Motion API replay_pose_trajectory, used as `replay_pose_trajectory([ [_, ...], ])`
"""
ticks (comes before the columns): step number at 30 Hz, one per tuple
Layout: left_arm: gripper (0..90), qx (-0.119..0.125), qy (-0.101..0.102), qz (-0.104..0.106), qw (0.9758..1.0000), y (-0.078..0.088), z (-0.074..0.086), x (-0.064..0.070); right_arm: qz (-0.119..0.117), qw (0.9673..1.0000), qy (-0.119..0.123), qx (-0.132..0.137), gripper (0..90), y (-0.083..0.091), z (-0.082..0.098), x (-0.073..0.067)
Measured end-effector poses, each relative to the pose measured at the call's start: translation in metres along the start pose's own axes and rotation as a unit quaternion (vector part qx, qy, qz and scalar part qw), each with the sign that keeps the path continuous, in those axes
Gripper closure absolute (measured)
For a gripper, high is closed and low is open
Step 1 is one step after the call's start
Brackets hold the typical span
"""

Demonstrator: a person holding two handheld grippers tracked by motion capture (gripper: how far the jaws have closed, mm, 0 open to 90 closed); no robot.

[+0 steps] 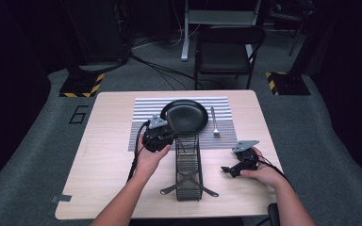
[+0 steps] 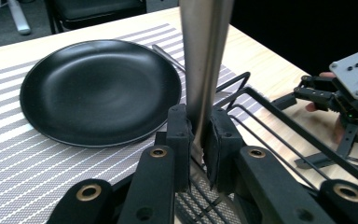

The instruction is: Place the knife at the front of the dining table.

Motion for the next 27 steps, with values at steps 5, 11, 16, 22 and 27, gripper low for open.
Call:
replay_pose_trajectory([
  [5, 81.2, -0.005, -0.018, -0.003, 0.9998, -0.002, -0.004, 0.006, 0.000, 1.0000, 0.000, 0.000, 0.0, 0.000, 0.000, 0.000],
  [11, 81.2, -0.011, -0.026, -0.002, 0.9996, -0.004, -0.008, 0.009, 0.000, 1.0000, 0.000, 0.000, 0.0, 0.000, 0.000, 0.000],
  [16, 81.3, -0.009, -0.035, 0.000, 0.9994, -0.003, -0.012, 0.013, 0.000, 1.0000, 0.000, 0.000, 0.0, 0.000, 0.000, 0.000],
  [22, 81.3, -0.009, -0.038, 0.003, 0.9992, 0.003, -0.021, 0.014, 0.000, 1.0000, 0.000, 0.000, 0.0, 0.000, 0.000, 0.000],
  [27, 81.3, -0.011, -0.037, 0.002, 0.9993, 0.008, -0.025, 0.013, 0.000, 1.0000, 0.000, 0.000, 0.0, 0.000, 0.000, 0.000],
])
Point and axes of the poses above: each handheld gripper's, and its own axes: y roughly backward along the jaws, z roughly out of its underside, x roughly to its right, the point moved 3 cm from there along -y, roughly forward along the jaws, and after that the axes turned 5 degrees about -z, right-handed, at the moved point
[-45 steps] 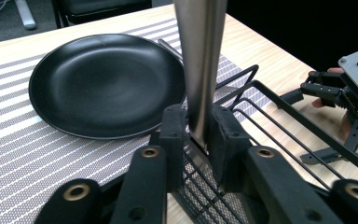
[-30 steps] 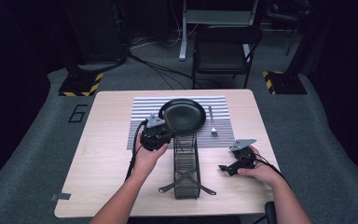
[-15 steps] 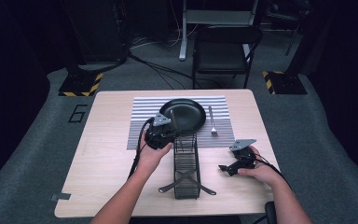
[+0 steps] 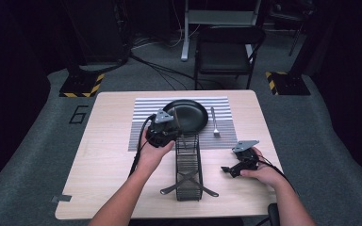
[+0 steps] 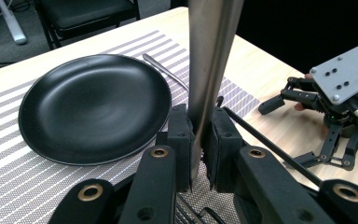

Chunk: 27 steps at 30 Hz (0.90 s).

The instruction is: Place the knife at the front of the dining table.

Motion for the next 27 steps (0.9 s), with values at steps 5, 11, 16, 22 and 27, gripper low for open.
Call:
replay_pose_trajectory([
  [5, 81.3, -0.002, 0.001, 0.000, 1.0000, 0.007, -0.005, -0.002, 0.000, 1.0000, 0.001, 0.000, 0.0, 0.000, 0.000, 0.000],
  [11, 81.3, 0.001, -0.004, -0.006, 1.0000, 0.016, -0.012, -0.002, 0.000, 1.0000, 0.000, 0.000, 0.0, 0.000, 0.000, 0.000],
  [16, 81.3, 0.007, -0.006, -0.008, 0.9999, 0.025, -0.020, -0.002, 0.000, 1.0000, 0.000, 0.000, 0.0, 0.000, 0.000, 0.000],
  [22, 81.4, 0.015, -0.010, -0.006, 0.9998, 0.038, -0.032, 0.000, 0.000, 1.0000, 0.001, 0.000, 0.0, 0.000, 0.000, 0.000],
  [27, 81.4, 0.015, -0.018, -0.007, 0.9997, 0.047, -0.042, 0.002, 0.000, 1.0000, 0.000, 0.001, 0.0, 0.000, 0.000, 0.000],
])
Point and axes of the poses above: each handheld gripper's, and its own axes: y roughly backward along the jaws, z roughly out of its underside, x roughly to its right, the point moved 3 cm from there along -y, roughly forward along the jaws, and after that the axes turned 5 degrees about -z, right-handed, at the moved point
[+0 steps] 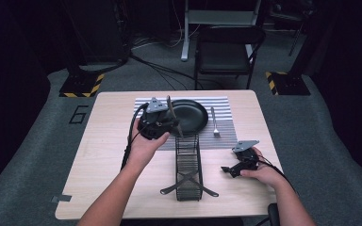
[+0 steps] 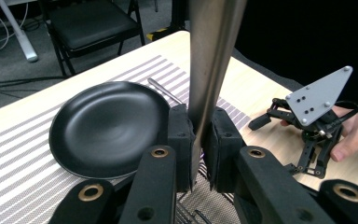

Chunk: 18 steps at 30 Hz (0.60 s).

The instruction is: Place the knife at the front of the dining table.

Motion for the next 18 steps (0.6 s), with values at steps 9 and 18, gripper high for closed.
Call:
replay_pose_trajectory([
  [9, 81.4, 0.008, -0.006, 0.001, 1.0000, 0.015, -0.016, -0.002, 0.000, 1.0000, 0.000, 0.000, 0.0, 0.000, 0.000, 0.000],
  [18, 81.4, 0.013, 0.001, -0.011, 0.9999, 0.029, -0.016, -0.015, 0.000, 1.0000, 0.000, 0.000, 0.0, 0.000, 0.000, 0.000],
])
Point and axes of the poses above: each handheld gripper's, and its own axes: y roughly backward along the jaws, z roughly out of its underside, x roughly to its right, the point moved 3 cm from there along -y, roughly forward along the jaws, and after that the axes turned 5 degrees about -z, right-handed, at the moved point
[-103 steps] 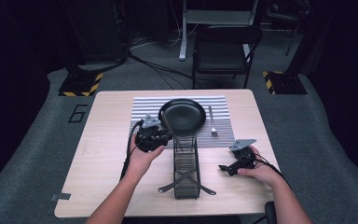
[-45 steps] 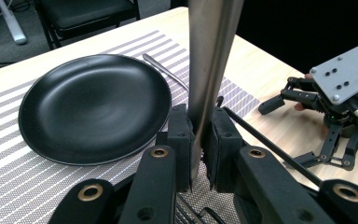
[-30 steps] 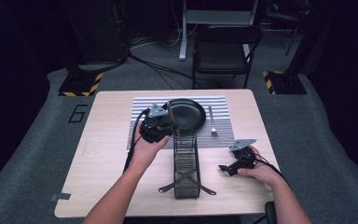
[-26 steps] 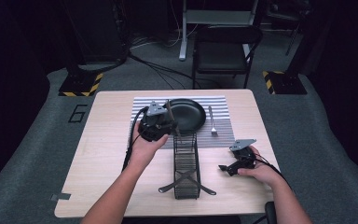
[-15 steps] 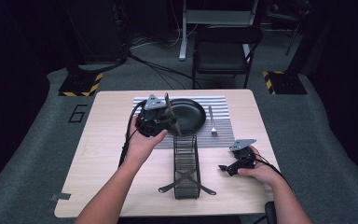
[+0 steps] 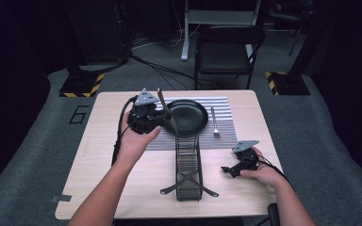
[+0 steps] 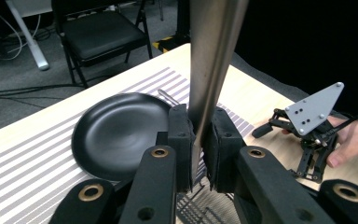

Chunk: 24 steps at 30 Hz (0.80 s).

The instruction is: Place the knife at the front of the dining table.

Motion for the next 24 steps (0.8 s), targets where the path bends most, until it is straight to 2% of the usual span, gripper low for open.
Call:
replay_pose_trajectory([
  [8, 81.4, 0.006, 0.010, -0.018, 0.9998, 0.009, 0.001, -0.015, 0.000, 1.0000, 0.000, 0.000, 0.0, 0.000, 0.000, 0.000],
  [13, 81.4, 0.008, 0.024, -0.035, 0.9991, 0.013, 0.006, -0.030, 0.000, 1.0000, 0.001, 0.000, 0.0, 0.000, 0.000, 0.000],
  [19, 81.4, 0.001, 0.041, -0.054, 0.9977, 0.013, 0.016, -0.046, 0.000, 1.0000, 0.000, 0.000, 0.0, 0.000, 0.000, 0.000],
  [24, 81.5, -0.002, 0.055, -0.075, 0.9957, 0.010, 0.027, -0.061, 0.000, 1.0000, 0.000, 0.000, 0.0, 0.000, 0.000, 0.000],
])
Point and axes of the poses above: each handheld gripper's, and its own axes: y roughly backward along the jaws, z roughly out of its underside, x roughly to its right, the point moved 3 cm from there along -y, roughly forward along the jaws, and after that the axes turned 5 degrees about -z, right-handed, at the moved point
